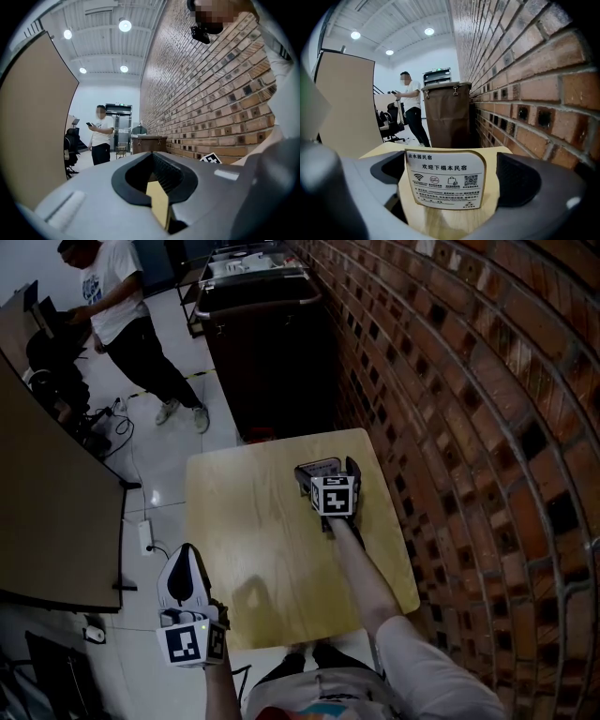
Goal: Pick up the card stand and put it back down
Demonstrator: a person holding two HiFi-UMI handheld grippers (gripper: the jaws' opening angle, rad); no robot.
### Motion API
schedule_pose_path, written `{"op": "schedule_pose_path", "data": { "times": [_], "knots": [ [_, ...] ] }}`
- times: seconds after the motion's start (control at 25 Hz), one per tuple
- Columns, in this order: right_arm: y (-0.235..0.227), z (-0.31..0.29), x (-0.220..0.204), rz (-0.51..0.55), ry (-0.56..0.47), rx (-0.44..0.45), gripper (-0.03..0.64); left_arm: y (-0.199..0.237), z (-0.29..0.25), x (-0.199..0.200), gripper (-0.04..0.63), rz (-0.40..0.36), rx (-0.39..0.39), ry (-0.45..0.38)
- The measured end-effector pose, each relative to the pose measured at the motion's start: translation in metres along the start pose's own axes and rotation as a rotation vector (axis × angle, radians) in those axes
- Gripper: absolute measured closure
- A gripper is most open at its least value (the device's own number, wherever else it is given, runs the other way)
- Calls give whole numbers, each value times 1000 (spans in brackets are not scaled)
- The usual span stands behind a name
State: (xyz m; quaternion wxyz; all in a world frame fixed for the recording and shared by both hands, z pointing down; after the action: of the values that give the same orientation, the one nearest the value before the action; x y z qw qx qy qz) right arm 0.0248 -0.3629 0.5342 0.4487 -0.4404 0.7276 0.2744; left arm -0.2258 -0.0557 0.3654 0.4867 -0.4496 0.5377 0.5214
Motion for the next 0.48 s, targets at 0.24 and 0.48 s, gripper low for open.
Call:
{"op": "schedule_pose_path", "data": {
  "times": [0.24,0.48],
  "knots": [
    [11,54,6,31,-67,20,247,-10,11,-5,591,12,-38,8],
    [32,142,39,105,-246,-9,456,-25,21,7,589,26,-93,-44]
  ]
}}
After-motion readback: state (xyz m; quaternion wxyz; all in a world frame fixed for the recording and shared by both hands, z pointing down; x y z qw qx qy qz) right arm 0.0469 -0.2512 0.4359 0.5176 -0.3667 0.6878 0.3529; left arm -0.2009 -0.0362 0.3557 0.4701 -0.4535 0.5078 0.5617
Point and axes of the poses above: the fingertips, and each gripper's own axes: z backward along the fingers, y to its left, x out of its top, the point moved 10 cm from there along z, backward along the fingers, and after that the axes turned 7 degrees about z, right-handed, at the moved point
